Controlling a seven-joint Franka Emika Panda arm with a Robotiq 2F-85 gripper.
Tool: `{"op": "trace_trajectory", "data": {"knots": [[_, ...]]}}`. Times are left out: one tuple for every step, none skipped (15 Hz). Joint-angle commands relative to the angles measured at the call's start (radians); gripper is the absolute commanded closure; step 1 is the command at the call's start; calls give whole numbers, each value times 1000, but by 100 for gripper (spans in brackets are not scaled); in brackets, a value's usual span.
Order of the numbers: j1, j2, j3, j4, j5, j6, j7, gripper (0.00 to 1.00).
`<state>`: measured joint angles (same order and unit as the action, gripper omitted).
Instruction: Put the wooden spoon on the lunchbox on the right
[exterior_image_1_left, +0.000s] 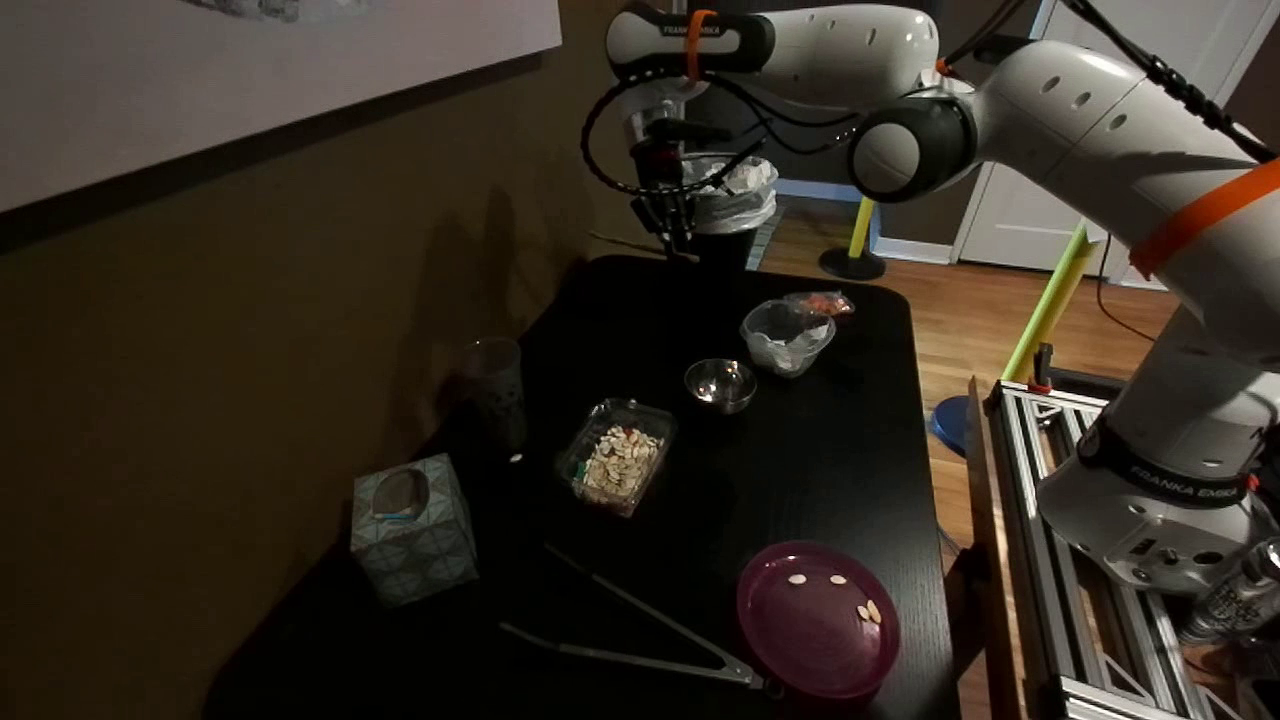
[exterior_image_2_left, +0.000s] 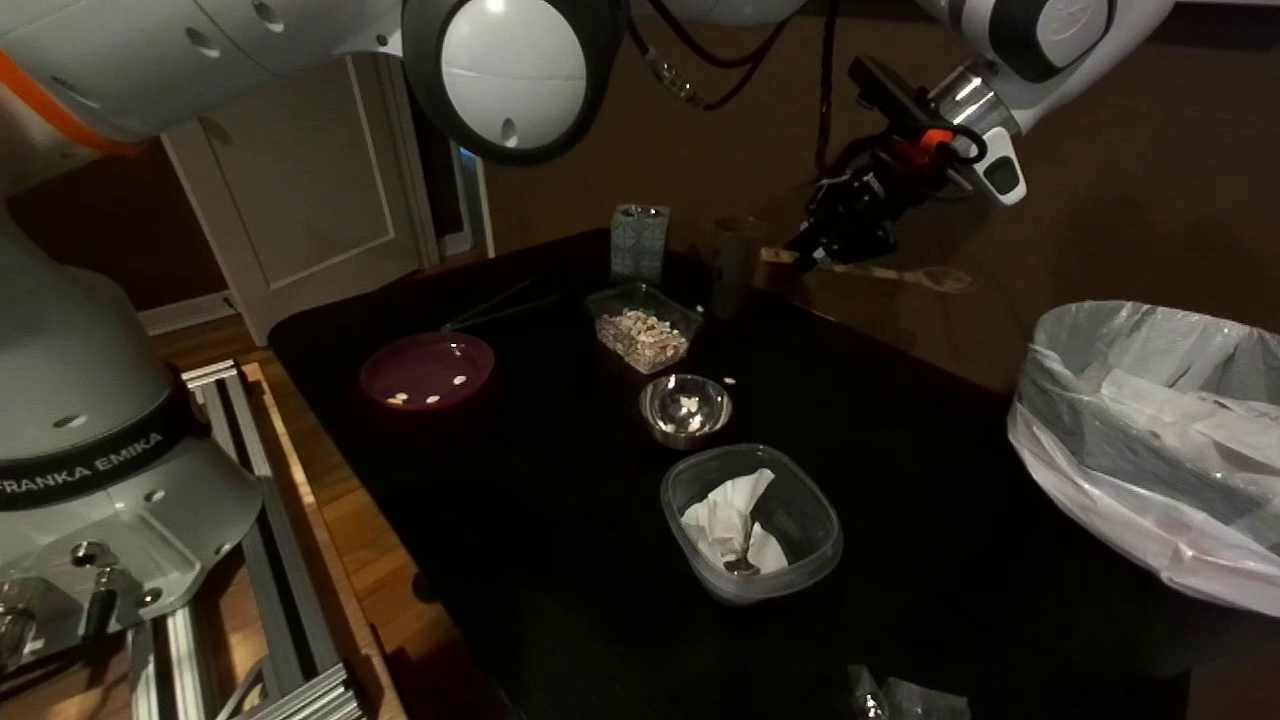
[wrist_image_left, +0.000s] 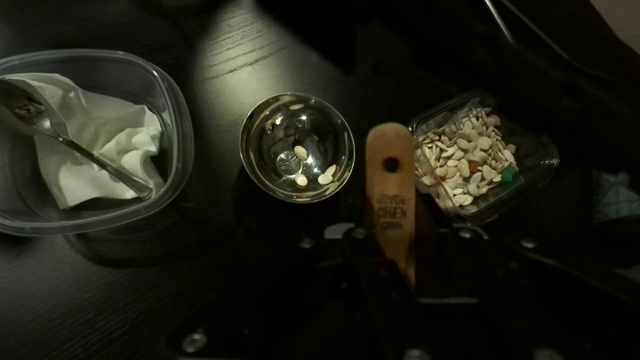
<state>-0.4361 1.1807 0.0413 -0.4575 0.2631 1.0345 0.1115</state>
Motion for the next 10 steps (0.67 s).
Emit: {"op": "trace_trajectory", "data": {"knots": [[11,24,-14,19,-21,-38,18,94],[16,27,-20,21,-30,-39,21,94],[22,29,-29,30,-42,-27,22,94],[9,27,-11,29,-20,-27,11,74],[12,27,-15,27,-26,-26,11,74],[14,27,-17,26,-30,-26,11,74],[15,24,-19,22,-31,-24,11,74],[16,20,-20,15,-32,-21,10,74],[26,26,-21,3,-38,-24,7,94],[33,35,-19,6,-40,-32,-4,94]]}}
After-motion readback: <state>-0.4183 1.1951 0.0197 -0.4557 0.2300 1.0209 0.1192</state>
